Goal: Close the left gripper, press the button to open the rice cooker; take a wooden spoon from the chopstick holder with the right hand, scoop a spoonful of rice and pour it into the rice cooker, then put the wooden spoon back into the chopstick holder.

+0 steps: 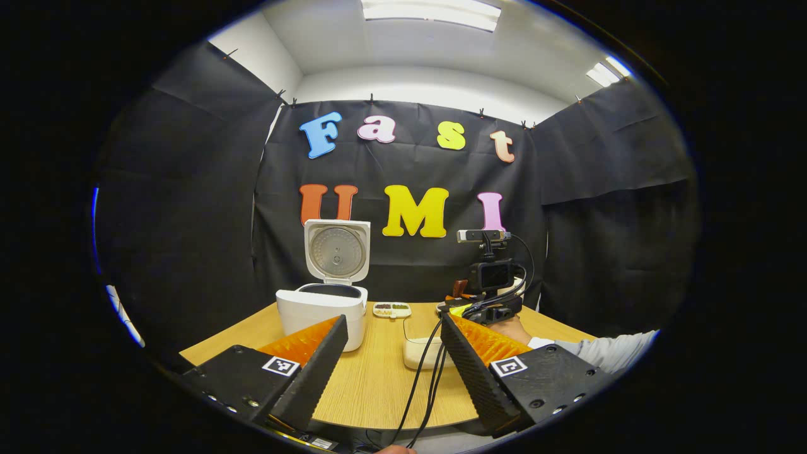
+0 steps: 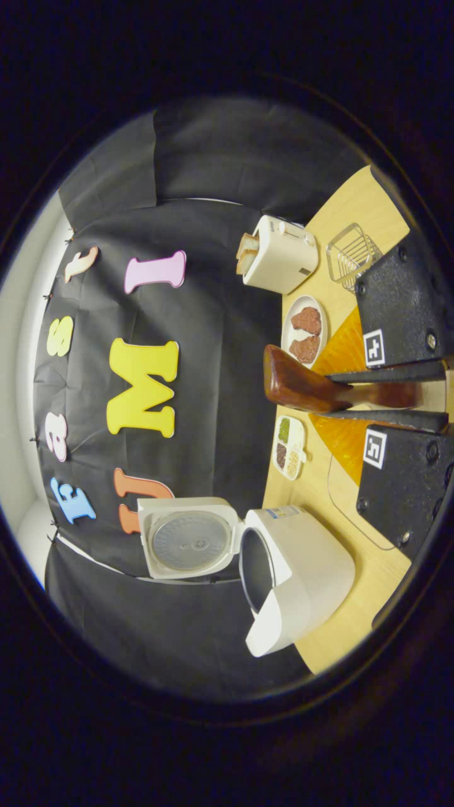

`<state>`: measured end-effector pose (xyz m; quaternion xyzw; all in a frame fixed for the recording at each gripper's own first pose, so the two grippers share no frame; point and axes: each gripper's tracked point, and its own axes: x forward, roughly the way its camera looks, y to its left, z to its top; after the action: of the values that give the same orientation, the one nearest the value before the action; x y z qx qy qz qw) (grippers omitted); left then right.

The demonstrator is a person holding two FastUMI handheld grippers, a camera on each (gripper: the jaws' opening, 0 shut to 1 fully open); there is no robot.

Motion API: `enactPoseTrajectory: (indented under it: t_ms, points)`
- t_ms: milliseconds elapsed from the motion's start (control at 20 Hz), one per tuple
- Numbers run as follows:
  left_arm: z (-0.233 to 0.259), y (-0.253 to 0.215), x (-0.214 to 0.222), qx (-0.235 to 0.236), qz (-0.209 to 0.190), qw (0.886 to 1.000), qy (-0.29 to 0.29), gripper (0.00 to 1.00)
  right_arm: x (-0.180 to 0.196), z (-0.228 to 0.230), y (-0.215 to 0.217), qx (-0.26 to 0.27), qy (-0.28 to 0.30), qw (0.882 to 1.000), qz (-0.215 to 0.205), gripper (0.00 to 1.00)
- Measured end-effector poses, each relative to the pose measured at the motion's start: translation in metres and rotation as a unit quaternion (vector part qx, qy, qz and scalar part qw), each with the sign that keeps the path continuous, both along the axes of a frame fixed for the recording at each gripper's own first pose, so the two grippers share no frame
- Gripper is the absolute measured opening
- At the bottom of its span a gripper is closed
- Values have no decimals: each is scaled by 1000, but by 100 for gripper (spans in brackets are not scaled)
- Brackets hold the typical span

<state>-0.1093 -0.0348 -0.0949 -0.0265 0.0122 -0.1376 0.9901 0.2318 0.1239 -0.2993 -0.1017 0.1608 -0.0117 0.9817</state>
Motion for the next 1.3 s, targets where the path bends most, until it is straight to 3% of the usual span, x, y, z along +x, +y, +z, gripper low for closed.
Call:
enactPoseTrajectory:
  t_ms: [200,350,850,1200,1300]
  points:
    - [-3,1,4,0,0,1000,3,94,5,-18,-10,-15,-4,1000,-25,23]
    - [-1,1,2,-5,-2,1000,2,94,-5,-24,0,2,5,1000,-20,23]
    - [-1,4,1,-15,-4,1000,2,94,-28,-36,32,153,88,984,-17,23]
    - [-10,1,6,-13,-5,1000,11,94,-30,-39,45,288,141,947,-17,23]
    - [-9,9,9,-11,8,1000,7,94,-28,-42,33,340,160,926,-35,18]
